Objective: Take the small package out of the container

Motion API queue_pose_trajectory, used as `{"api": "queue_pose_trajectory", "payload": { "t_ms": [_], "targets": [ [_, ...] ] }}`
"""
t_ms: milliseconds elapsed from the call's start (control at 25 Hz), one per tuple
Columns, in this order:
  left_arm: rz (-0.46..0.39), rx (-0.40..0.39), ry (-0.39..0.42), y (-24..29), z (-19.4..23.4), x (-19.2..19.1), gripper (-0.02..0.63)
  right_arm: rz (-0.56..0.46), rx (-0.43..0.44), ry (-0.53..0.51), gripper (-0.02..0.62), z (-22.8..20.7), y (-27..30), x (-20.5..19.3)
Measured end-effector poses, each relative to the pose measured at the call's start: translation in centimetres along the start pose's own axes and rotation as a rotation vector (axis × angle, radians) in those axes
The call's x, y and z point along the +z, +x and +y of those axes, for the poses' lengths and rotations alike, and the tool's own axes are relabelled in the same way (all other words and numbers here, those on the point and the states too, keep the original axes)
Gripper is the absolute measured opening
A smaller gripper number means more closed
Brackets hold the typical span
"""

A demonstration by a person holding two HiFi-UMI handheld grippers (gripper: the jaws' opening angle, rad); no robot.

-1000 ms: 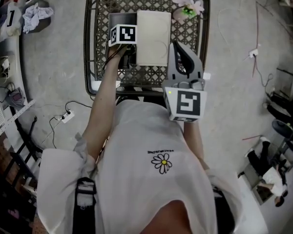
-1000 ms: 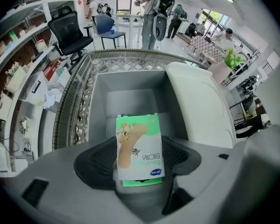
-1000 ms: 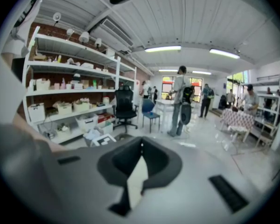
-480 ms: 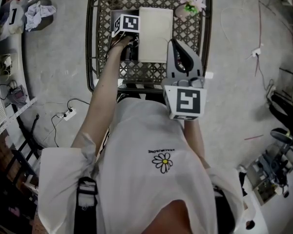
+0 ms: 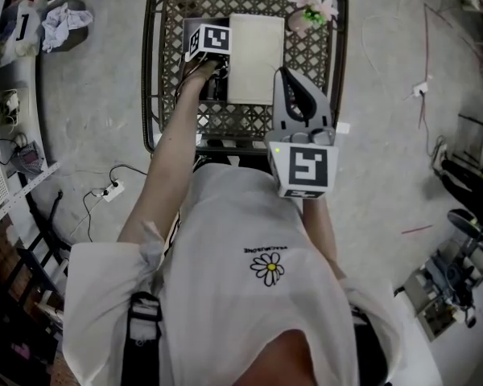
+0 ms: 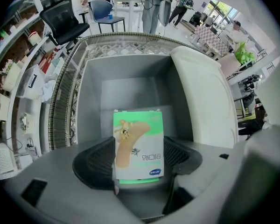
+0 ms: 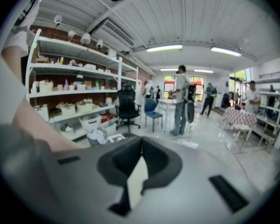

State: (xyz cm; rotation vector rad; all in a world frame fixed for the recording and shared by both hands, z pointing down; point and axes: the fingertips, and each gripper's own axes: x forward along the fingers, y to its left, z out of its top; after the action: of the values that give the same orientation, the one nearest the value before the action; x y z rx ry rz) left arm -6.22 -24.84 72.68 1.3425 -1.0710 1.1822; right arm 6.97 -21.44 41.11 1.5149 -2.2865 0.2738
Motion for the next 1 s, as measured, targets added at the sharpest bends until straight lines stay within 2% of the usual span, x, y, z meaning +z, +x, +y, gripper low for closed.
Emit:
{"api": "queue_pose_trajectory", "payload": {
  "t_ms": [320, 600, 680, 880, 1000],
  "targets": [
    [-0.056, -0.027, -0.025, -0.5, 0.1, 0.6, 0.328, -0.018, -0.021, -0.008, 0.031, -0.4, -0.7, 0.5],
    [-0.215, -0.008, -0.026, -5.4, 0.8, 4.3, 0.328, -0.056, -0.043, 0.003, 0.031, -0.7, -1.5, 1.7],
    [-0.296, -0.008, -0.018, -8.0, 0.6, 6.0, 0.328, -0.075, -0.045, -0.003, 0.031, -0.7, -1.7, 2.4],
    [-0.559, -0.044, 0.043, -17.1, -1.0, 9.9, 0.328, -0.135, -0.046, -0.028, 0.031, -0.3, -2.4, 4.8],
    [-0.762, -0.021, 0.070, -24.2, -1.1, 11.6, 0.328, -0.168, -0.051, -0.039, 0.031, -0.2, -2.6, 6.3]
  ]
}}
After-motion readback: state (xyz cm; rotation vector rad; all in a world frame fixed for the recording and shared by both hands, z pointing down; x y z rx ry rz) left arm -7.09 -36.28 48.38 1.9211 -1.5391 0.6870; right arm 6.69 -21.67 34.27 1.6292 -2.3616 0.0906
